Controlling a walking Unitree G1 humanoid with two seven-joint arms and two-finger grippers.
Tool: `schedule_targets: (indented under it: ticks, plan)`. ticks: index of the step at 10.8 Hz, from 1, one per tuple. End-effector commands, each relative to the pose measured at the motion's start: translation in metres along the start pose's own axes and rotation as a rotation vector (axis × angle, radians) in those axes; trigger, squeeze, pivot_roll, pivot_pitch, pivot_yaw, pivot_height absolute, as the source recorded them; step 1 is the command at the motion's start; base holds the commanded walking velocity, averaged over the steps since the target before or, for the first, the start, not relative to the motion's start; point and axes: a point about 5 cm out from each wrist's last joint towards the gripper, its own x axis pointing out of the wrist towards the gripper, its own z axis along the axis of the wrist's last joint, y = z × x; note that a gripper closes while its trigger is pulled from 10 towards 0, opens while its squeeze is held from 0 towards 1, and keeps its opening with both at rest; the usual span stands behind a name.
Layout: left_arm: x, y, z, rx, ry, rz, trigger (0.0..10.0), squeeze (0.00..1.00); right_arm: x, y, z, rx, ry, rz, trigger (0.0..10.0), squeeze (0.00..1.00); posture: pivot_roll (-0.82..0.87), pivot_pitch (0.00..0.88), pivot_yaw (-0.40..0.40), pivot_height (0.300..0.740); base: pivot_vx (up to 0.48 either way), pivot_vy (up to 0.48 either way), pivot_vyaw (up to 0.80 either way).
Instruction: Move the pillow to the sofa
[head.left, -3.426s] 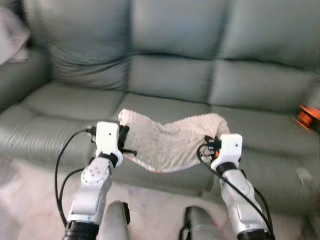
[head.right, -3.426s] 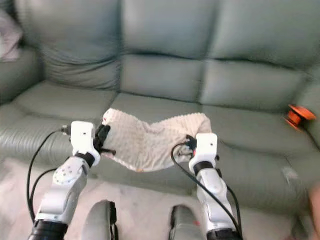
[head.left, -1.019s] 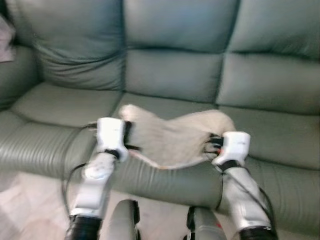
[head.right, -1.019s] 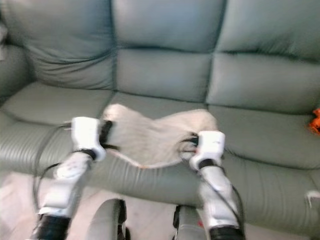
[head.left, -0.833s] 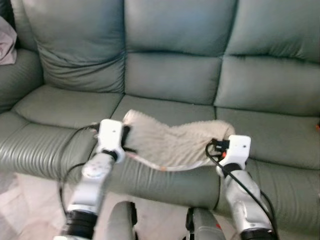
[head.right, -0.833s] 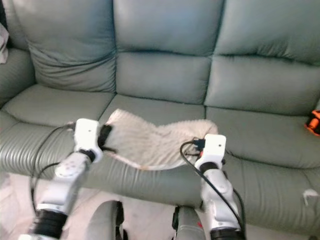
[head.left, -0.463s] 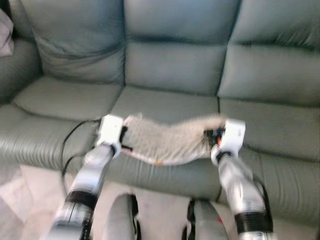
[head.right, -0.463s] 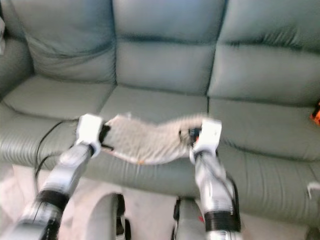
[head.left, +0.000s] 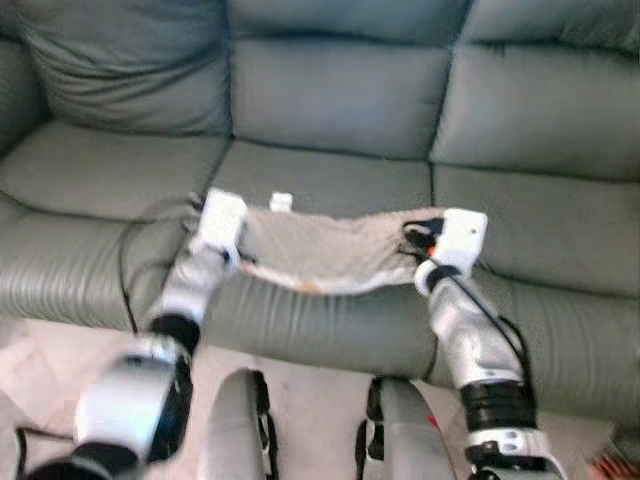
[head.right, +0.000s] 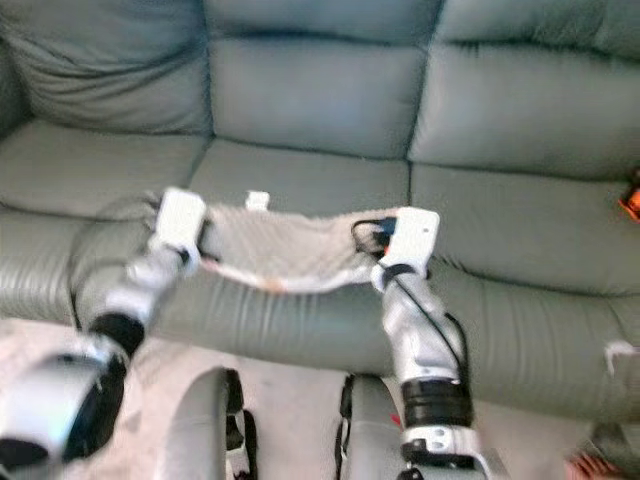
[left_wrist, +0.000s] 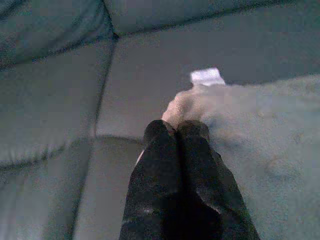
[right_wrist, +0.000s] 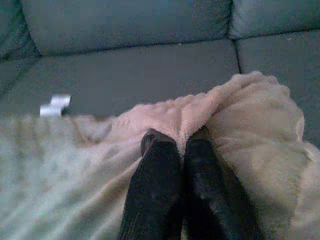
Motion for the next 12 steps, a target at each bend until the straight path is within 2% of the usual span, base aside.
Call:
schedule_targets:
  ticks: [1, 2, 4, 5, 6, 8, 9, 10, 12]
  plan:
    - [0.0, 0.007, -0.002, 0.007, 0.007, 0.034, 10.0, 0.0, -0.001, 0.012, -0.009, -0.026, 0.015, 0.039, 10.0, 0.0, -0.09, 0.258, 0.021, 0.645, 0.0, 0.0, 0.0]
    - [0.0, 0.02, -0.001, 0.031, 0.011, 0.085, 10.0, 0.0, -0.003, 0.027, -0.019, -0.059, 0.017, 0.086, 10.0, 0.0, -0.09, 0.275, 0.015, 0.645, 0.0, 0.0, 0.0]
    - [-0.003, 0.031, -0.012, 0.051, 0.05, 0.132, 10.0, 0.0, -0.01, 0.043, -0.037, -0.097, 0.054, 0.142, 10.0, 0.0, -0.09, 0.278, 0.008, 0.645, 0.0, 0.0, 0.0]
    - [-0.006, 0.037, -0.02, 0.077, 0.069, 0.171, 10.0, 0.0, -0.012, 0.047, -0.046, -0.15, 0.055, 0.166, 10.0, 0.0, -0.09, 0.281, 0.005, 0.645, 0.0, 0.0, 0.0]
    - [-0.011, 0.044, -0.029, 0.103, 0.095, 0.227, 10.0, 0.0, -0.013, 0.049, -0.049, -0.27, 0.024, 0.211, 10.0, 0.0, -0.09, 0.284, -0.001, 0.645, 0.0, 0.0, 0.0]
    - [-0.017, 0.048, -0.046, 0.082, 0.16, 0.264, 10.0, 0.0, -0.012, 0.043, -0.051, -0.303, 0.04, 0.206, 10.0, 0.0, -0.09, 0.282, -0.011, 0.645, 0.0, 0.0, 0.0]
    - [-0.018, 0.044, -0.053, 0.029, 0.195, 0.265, 10.0, 0.0, -0.007, 0.032, -0.046, -0.348, 0.032, 0.181, 10.0, 0.0, -0.09, 0.28, -0.018, 0.645, 0.0, 0.0, 0.0]
    - [-0.019, 0.04, -0.057, 0.016, 0.212, 0.261, 10.0, 0.0, -0.002, 0.017, -0.042, -0.377, 0.027, 0.124, 10.0, 0.0, -0.09, 0.276, -0.02, 0.645, 0.0, 0.0, 0.0]
    - [-0.019, 0.031, -0.058, -0.003, 0.212, 0.235, 10.0, 0.0, 0.002, 0.003, -0.034, -0.374, 0.018, 0.081, 10.0, 0.0, -0.1, 0.275, -0.019, 0.645, 0.0, 0.0, 0.0]
